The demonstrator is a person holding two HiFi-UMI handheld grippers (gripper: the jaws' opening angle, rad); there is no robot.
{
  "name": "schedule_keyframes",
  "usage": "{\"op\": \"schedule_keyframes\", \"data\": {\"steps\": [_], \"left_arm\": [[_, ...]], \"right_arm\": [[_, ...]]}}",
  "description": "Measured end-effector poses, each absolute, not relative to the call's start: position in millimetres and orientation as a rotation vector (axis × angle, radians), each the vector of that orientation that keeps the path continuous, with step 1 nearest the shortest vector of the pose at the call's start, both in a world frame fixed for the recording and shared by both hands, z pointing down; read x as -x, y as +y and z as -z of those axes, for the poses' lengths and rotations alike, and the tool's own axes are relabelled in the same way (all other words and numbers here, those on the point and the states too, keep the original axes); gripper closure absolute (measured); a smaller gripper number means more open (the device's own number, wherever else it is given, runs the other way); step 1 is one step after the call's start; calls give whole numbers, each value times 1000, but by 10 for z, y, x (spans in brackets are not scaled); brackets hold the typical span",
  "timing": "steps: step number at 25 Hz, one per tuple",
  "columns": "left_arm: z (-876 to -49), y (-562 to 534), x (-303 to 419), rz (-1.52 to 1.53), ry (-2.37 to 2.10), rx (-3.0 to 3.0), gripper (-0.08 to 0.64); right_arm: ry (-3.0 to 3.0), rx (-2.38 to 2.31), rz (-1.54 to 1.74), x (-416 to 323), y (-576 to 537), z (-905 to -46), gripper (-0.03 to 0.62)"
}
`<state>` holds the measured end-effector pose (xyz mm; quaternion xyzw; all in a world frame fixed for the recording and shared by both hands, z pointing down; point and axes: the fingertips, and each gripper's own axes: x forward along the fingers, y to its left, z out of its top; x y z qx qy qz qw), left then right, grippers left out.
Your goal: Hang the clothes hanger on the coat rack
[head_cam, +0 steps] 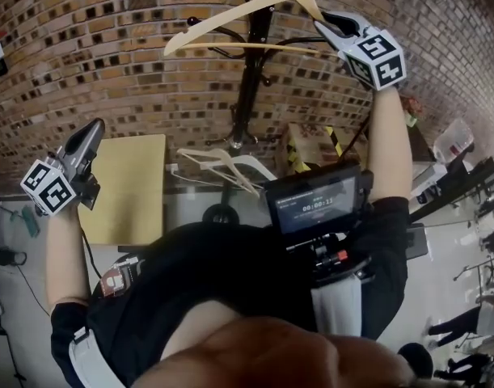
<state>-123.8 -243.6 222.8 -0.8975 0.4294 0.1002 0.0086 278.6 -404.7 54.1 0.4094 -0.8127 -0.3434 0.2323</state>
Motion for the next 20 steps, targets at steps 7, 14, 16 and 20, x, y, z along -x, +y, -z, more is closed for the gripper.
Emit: {"op": "schedule_keyframes", "data": {"steps": [7, 14, 16, 20], "left_arm": [[-2226, -2375, 1146, -291, 1327, 2806, 559], [-2334, -2495, 1195, -283, 1331, 2825, 560], [-2354, -2500, 1179, -278, 1330, 2829, 560], [-2390, -2529, 1129, -272, 1317, 2846, 560]], "right_arm": [[-2225, -1112, 867, -2821, -4300, -809, 492], [-2147, -1073, 775, -2759, -4680, -1294, 492], [-2092, -1050, 760, -2756, -4757, -1530, 491], [-2120, -1042, 729, -2752, -4863, -1838, 492]]}}
